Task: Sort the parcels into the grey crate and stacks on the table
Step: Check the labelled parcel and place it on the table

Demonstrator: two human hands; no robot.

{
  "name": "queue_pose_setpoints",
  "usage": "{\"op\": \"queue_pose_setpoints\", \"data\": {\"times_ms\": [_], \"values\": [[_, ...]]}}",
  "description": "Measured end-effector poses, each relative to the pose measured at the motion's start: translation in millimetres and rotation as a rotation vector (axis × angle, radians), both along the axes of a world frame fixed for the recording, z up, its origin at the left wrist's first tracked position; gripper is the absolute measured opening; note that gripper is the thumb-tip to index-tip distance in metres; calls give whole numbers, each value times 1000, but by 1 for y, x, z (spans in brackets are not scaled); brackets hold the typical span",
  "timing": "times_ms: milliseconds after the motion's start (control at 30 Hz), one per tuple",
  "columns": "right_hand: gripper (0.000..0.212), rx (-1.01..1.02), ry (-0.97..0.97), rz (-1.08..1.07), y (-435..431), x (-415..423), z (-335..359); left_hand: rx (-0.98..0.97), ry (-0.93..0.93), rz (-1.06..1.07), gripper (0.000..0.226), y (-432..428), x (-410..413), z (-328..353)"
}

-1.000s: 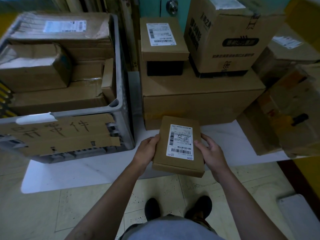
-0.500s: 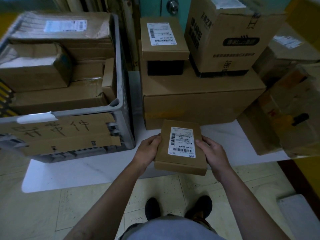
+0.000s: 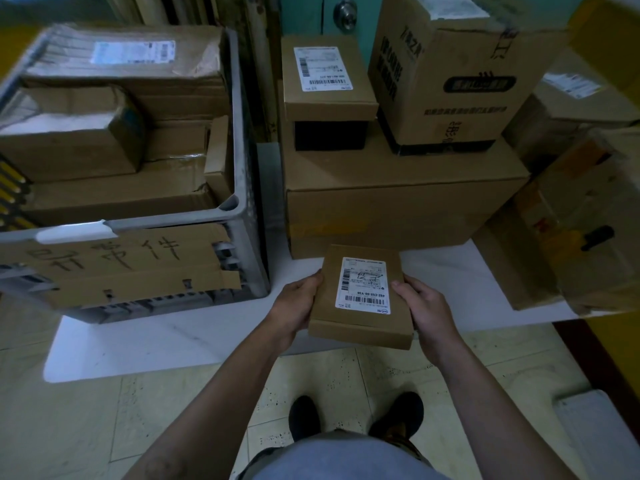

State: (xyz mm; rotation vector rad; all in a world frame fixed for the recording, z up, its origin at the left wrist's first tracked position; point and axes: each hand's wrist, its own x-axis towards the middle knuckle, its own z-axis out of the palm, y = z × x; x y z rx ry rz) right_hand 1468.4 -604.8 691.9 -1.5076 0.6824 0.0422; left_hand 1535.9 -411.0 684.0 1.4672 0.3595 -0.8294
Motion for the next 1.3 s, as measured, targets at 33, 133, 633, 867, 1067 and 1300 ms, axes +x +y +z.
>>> {"op": "queue_pose_setpoints", "data": {"times_ms": [33,133,633,867,1067,1300], "values": [[15,14,11,-19,0,0,1,-26,10,-14,36,1,0,1],[21,89,35,-98,-2,-2,2,-153,36,-46,39,4,-2,2],[35,301,40,-197,6,-1,3,-221,23,30,37,-3,-2,2],[32,298,53,-197,8,1,6,-235,-11,23,28,-5,-1,2],[31,281,20,-197,8,6,5,-222,-82,47,29,-2,3,-2],[29,325,24,-206,3,8,3,-371,-64,3,37,6,2,-4]]}}
